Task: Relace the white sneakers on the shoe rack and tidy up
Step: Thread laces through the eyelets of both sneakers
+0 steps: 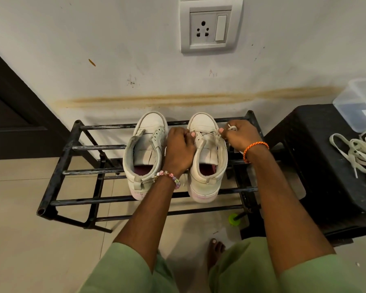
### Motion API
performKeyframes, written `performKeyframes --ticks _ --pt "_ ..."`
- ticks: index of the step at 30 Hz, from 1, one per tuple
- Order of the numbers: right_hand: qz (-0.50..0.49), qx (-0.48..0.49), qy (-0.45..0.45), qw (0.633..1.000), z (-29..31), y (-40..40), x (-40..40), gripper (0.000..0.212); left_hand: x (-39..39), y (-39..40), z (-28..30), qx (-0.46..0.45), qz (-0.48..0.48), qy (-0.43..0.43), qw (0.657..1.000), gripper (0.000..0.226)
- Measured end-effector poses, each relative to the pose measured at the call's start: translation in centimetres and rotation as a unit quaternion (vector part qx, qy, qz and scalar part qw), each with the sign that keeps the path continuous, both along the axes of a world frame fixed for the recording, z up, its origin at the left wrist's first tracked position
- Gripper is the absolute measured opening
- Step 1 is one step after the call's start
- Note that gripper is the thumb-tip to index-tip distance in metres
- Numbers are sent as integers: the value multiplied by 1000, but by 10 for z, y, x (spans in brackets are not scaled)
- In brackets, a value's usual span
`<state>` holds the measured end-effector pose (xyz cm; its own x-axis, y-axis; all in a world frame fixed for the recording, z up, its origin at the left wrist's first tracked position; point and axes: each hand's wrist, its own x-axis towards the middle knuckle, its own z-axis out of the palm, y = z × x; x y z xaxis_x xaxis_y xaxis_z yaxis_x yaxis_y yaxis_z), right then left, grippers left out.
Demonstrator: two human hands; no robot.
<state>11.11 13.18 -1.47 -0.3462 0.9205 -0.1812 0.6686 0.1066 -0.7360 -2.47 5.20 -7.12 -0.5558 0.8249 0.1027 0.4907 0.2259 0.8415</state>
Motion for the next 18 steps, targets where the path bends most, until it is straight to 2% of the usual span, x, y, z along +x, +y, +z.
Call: performKeyframes --ticks 4,9,12,14,18 --pt "-16 -17 20 1000 -1 -1 0 17 2 3 1 4 17 20 1000 25" --pt "-37 -40 22 998 -2 -2 1 26 4 -4 11 -9 31 -5 999 17" --pt "-67 14 15 998 5 1 10 33 0 -5 13 1 36 -73 997 19" --pt "-51 49 4 997 9 4 16 35 -2 -6 15 4 45 -103 994 20" --pt "9 84 -22 996 10 3 18 55 -1 -5 17 10 41 -102 994 14"
